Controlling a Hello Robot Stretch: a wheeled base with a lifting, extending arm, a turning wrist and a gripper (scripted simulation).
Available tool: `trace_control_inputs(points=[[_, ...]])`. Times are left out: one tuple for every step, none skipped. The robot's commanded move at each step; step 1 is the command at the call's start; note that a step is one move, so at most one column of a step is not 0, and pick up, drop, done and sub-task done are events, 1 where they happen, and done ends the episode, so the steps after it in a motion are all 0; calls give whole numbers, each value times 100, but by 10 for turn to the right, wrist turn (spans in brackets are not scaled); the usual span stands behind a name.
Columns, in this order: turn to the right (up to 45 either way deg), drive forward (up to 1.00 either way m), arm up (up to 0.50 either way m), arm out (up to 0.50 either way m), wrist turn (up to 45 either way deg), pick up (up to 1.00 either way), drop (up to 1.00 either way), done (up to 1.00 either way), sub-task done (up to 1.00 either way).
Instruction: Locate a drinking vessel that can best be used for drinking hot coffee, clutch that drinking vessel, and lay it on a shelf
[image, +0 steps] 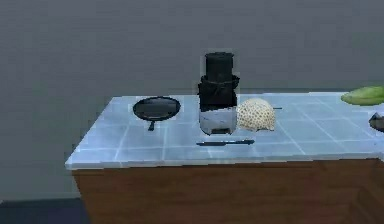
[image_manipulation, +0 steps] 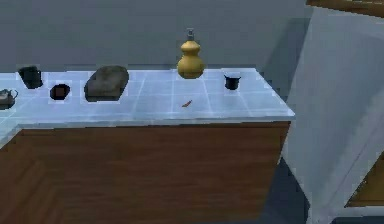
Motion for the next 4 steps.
trace_control_inputs(points=[[450, 0, 0, 0, 0, 0, 0, 0, 0], [60, 0, 0, 0, 0, 0, 0, 0, 0], [0, 60, 0, 0, 0, 0, 0, 0, 0], [-450, 0, 0, 0, 0, 0, 0, 0, 0]])
